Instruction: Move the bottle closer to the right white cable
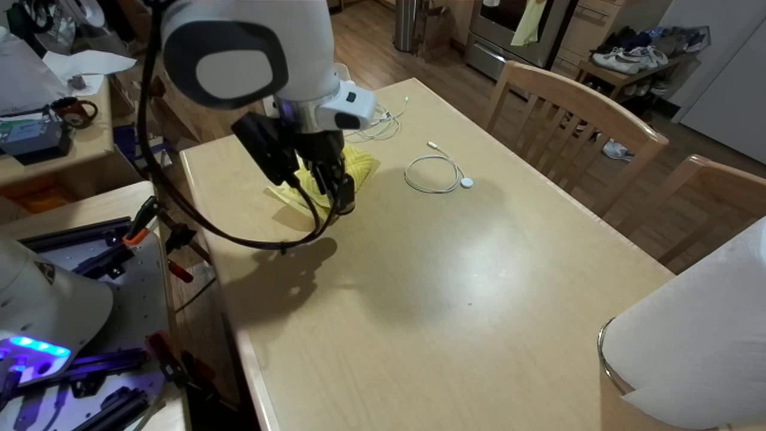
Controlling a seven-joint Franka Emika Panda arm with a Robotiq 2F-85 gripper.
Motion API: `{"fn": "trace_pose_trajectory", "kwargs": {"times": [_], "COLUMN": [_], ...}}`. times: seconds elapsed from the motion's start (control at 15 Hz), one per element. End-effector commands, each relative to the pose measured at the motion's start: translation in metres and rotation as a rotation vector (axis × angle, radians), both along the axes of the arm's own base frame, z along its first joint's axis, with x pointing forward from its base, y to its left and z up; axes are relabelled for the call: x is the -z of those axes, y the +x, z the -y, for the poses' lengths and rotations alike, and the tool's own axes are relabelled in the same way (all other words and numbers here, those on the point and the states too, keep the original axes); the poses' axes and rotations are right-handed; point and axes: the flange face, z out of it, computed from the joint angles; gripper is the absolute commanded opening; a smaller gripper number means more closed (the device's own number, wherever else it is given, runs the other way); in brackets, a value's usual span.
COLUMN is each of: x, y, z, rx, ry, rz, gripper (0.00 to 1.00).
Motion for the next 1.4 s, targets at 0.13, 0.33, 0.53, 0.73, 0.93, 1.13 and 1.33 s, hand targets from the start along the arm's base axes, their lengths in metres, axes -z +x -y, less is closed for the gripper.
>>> {"fn": "trace_pose_trajectory", "kwargs": {"times": [0.13, 0.33, 0.53, 0.73, 0.93, 1.13, 1.33], "x": [0.005, 0.020, 0.021, 0.028, 0.005, -0.012, -0.044], "y": [0.044, 0.059, 0.057, 0.059, 0.004, -0.017, -0.015], "z": [-0.026, -0.041, -0.043, -0.045, -0.021, -0.004, 0.018], "rx": [0.029, 0.013, -0.004, -0.007, 0.001, -0.008, 0.006], "ry": [0.002, 0.013, 0.016, 0.018, 0.002, -0.036, -0.066], "rz": [-0.075, -0.145, -0.133, -0.141, -0.133, -0.080, -0.024], "gripper": [0.28, 0.28, 0.28, 0.53, 0.28, 0.28, 0.28]}}
